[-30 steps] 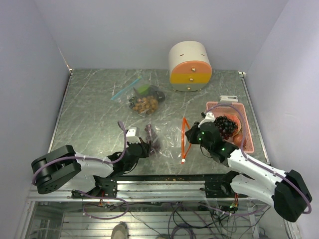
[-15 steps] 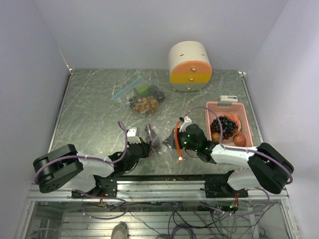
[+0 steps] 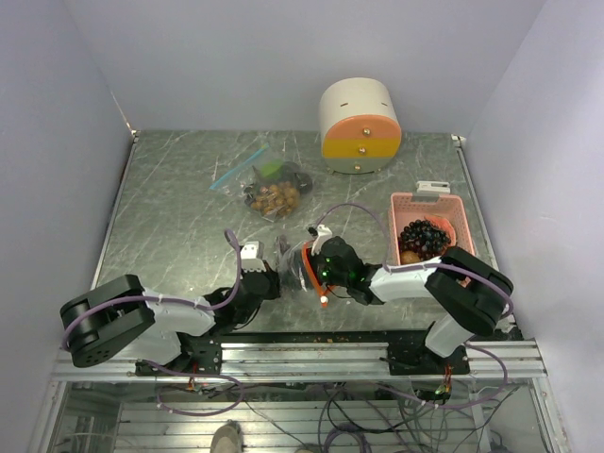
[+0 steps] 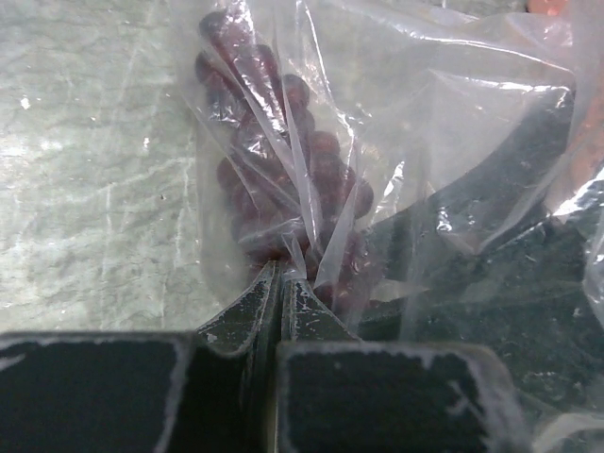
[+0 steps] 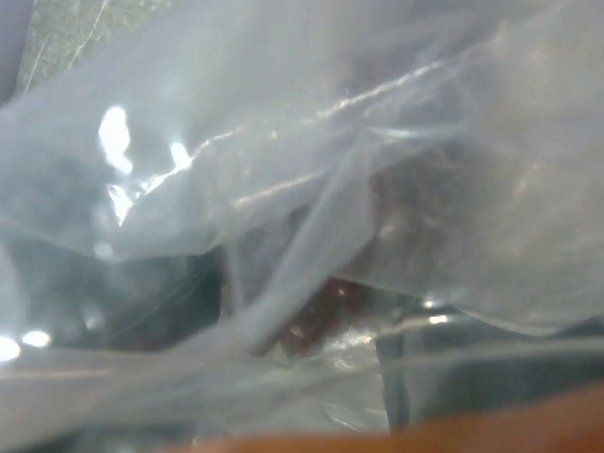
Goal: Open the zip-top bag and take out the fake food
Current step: Pick up the fake fruit from the zipper food storage bag.
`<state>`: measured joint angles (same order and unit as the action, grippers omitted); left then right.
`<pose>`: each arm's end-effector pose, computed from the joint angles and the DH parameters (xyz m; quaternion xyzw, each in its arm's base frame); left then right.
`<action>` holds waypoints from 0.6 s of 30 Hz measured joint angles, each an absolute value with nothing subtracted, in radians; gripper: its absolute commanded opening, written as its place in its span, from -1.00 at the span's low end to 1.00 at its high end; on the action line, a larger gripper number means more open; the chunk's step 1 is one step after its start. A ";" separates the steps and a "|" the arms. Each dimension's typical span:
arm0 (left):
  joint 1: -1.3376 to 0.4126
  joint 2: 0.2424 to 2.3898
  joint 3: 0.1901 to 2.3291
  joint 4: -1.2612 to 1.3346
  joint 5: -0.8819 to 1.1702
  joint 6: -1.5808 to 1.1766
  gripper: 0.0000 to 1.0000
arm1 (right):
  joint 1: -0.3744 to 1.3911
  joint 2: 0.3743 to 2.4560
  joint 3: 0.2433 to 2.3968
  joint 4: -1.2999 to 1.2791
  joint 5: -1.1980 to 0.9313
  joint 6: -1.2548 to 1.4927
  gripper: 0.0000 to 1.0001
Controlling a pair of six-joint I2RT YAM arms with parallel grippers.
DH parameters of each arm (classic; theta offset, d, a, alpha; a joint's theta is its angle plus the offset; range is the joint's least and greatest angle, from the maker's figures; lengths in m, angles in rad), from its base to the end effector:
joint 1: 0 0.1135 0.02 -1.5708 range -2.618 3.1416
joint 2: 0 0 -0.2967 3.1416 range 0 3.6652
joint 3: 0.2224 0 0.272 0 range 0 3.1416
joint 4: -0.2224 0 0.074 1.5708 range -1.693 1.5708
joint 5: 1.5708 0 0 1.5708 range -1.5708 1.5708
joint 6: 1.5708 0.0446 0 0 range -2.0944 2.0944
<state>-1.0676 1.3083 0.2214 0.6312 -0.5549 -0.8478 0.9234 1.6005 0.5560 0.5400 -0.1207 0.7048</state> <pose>0.1267 -0.1814 0.1439 -0.0545 0.8271 -0.2825 0.4829 0.1872 0.2565 0.1536 -0.1242 0.8512 0.4045 0.3105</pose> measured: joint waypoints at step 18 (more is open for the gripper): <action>-1.063 1.239 0.221 0.575 -0.561 -0.846 -0.80 | 0.955 1.507 0.577 0.416 0.012 0.678 -1.00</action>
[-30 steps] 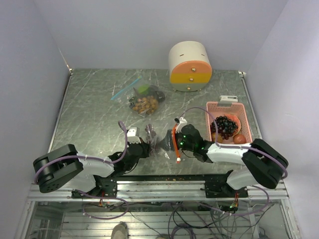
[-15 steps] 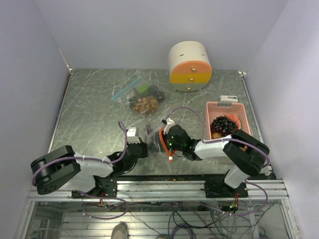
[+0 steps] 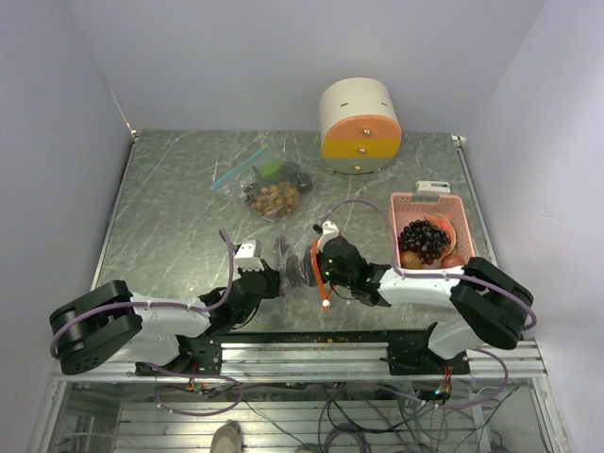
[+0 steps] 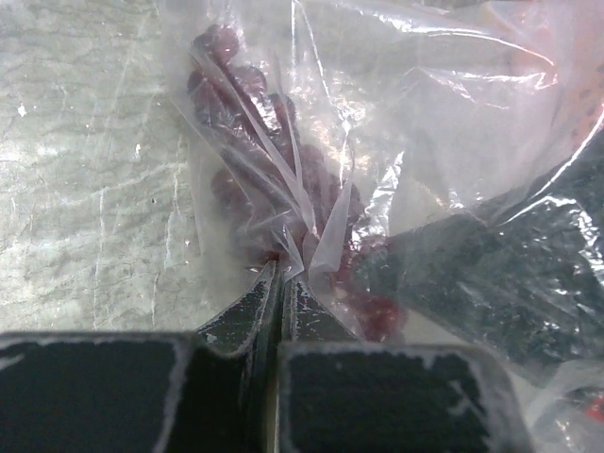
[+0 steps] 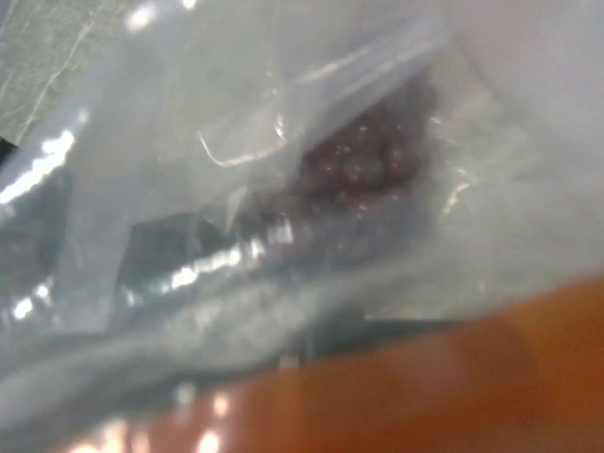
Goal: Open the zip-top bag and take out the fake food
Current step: Pick up the fake fruit from the zipper food storage bag.
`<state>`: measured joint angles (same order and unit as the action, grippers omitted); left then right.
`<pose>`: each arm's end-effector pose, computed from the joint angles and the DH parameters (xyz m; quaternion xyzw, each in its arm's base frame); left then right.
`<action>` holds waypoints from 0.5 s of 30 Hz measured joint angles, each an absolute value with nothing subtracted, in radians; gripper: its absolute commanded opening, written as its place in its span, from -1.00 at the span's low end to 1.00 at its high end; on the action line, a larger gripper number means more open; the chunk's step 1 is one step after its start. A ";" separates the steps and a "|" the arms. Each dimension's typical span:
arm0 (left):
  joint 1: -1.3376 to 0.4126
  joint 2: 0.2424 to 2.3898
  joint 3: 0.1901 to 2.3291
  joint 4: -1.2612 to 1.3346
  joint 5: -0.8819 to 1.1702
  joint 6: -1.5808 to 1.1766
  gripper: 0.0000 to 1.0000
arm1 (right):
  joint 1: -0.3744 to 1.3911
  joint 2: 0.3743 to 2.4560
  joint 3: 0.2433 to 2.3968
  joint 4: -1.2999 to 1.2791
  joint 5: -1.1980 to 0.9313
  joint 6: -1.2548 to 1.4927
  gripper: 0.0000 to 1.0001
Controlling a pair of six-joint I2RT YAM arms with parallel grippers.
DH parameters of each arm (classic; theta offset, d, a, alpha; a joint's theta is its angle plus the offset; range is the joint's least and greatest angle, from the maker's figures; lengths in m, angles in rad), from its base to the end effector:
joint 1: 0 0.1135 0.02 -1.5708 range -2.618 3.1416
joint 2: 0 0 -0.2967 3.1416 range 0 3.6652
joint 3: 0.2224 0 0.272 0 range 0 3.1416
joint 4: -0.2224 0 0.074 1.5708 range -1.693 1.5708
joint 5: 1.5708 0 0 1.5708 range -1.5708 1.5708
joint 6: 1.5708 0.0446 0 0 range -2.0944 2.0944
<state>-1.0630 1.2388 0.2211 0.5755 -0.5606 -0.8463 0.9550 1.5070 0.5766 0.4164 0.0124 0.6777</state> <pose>0.1251 -0.1761 0.1519 -0.0593 0.8232 -0.2844 0.4878 0.1801 0.2535 0.1744 -0.1163 0.8557 0.3637 0.3492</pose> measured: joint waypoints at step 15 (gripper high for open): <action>-1.068 1.214 0.210 0.556 -0.547 -0.857 -0.80 | 0.871 1.147 0.550 0.129 0.204 0.605 -1.00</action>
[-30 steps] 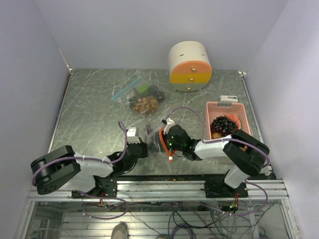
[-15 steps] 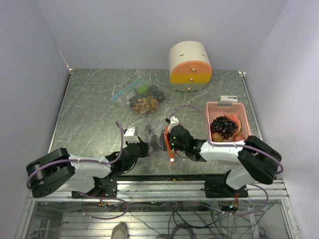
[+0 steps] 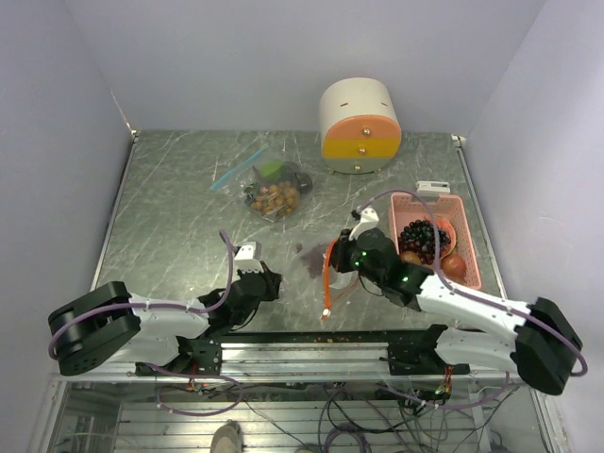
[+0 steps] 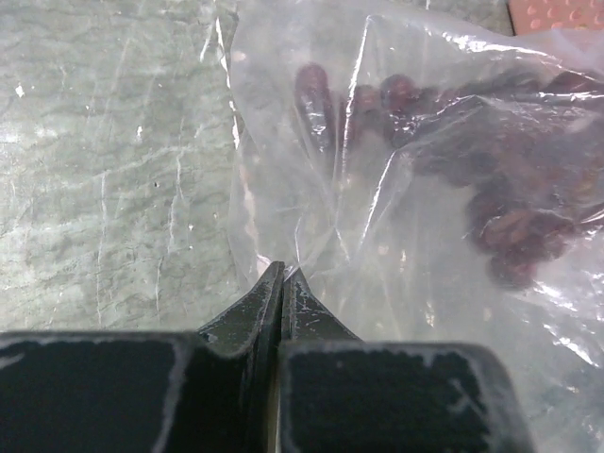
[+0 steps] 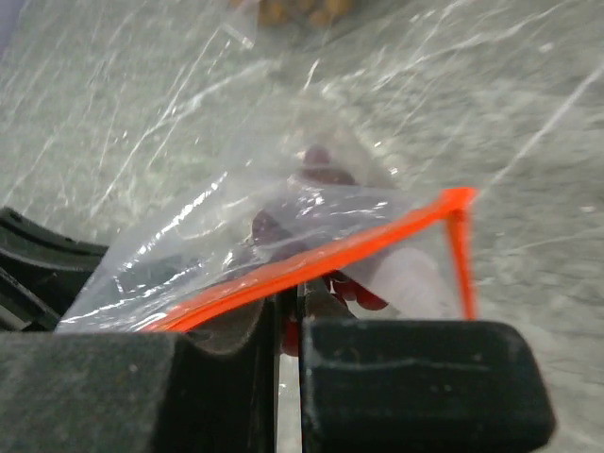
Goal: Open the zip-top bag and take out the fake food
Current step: Pick up the fake fruit from the zipper food storage bag.
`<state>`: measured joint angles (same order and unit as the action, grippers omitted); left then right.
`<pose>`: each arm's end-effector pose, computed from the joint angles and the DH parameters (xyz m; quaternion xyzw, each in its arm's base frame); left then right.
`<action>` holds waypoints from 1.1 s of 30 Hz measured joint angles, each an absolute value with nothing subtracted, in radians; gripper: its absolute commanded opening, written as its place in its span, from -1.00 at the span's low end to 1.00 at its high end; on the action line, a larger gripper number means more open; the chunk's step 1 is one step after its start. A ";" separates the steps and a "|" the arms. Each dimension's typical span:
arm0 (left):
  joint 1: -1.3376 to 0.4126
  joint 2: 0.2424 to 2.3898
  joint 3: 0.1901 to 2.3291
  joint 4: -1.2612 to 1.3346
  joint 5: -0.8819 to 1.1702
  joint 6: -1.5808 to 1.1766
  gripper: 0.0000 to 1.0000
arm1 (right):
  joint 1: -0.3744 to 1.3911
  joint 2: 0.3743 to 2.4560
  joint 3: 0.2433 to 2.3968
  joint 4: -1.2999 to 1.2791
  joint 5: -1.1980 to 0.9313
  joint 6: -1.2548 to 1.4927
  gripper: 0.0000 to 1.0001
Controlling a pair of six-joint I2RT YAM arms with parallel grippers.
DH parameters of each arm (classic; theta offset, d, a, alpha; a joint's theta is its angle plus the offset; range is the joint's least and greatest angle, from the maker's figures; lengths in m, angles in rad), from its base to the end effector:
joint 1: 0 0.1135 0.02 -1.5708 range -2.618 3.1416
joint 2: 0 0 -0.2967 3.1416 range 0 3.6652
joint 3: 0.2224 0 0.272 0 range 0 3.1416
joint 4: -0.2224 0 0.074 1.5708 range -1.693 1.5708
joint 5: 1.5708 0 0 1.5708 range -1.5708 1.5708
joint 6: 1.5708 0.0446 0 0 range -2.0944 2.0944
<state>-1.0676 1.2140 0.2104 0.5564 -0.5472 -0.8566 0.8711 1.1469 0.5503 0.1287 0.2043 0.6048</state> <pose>0.1219 -0.1733 0.1515 -0.0573 0.8254 -0.2900 0.4809 0.1719 0.1901 0.2314 -0.0595 0.8469 0.2864 0.4440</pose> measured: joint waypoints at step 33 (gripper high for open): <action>-1.068 1.362 0.222 0.602 -0.529 -0.857 -0.79 | 0.667 0.607 0.760 -0.358 0.467 0.475 -1.00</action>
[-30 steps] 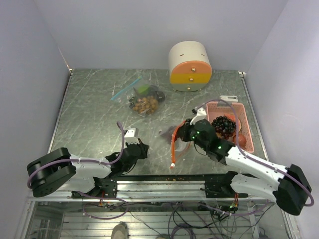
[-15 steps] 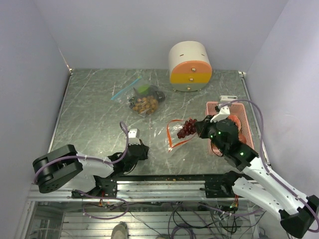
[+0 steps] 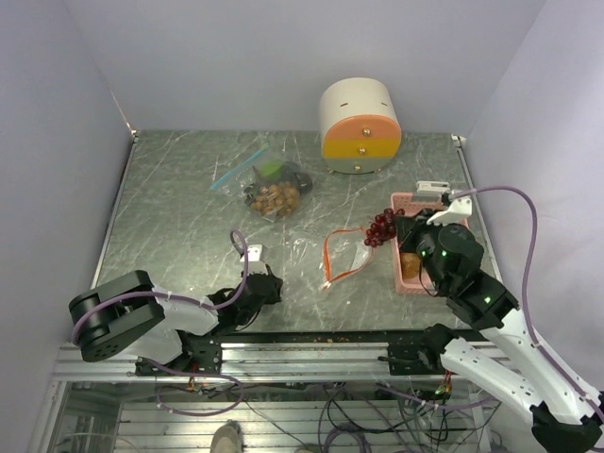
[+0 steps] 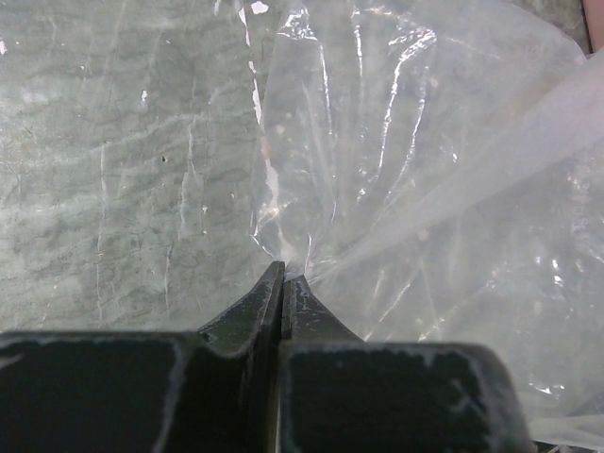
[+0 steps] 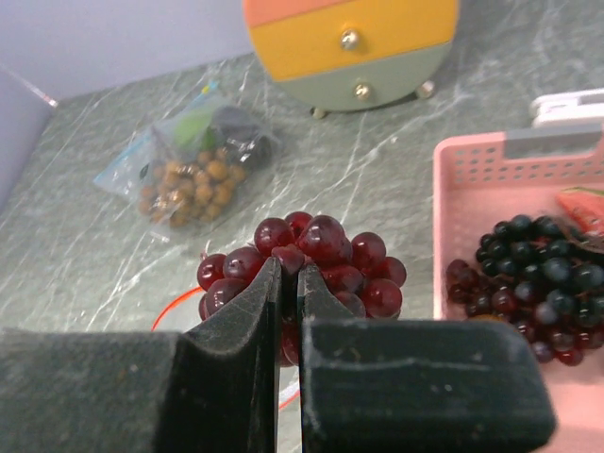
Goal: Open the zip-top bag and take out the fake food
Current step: Pick up the fake fruit from the zipper food storage bag, then place the fake fruit in the bin.
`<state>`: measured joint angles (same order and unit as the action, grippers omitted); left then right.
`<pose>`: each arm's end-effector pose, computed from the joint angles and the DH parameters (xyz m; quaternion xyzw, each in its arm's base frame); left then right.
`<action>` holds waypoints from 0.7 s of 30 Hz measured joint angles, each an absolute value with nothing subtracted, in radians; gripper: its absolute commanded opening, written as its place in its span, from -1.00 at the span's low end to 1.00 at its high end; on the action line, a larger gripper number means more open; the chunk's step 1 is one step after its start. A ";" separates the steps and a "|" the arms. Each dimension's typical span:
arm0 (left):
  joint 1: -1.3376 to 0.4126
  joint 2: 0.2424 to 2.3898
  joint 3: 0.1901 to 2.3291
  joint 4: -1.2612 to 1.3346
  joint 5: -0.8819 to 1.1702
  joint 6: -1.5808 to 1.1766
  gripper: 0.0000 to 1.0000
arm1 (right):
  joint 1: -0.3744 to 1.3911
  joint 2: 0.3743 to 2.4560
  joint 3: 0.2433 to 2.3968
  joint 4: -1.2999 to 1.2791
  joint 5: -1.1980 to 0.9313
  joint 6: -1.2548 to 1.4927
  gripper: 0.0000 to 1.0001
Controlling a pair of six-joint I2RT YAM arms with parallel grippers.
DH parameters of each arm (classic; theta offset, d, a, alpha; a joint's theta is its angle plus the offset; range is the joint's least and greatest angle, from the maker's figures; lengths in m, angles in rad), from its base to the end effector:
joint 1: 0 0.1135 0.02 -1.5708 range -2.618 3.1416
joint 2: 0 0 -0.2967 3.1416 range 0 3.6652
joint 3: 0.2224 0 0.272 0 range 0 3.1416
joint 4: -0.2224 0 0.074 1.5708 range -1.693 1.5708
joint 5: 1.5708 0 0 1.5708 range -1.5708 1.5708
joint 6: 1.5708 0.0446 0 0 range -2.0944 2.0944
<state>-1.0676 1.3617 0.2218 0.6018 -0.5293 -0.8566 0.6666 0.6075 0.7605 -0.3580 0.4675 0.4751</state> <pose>0.1260 -0.1822 0.1301 -0.0400 0.8483 -0.2609 0.4591 0.1231 0.0713 0.3594 0.0734 0.7652 0.1805 0.6136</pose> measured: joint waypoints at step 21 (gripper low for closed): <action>-1.068 1.405 0.231 0.619 -0.519 -0.857 -0.79 | 0.664 0.679 0.848 -0.556 0.933 0.475 -1.00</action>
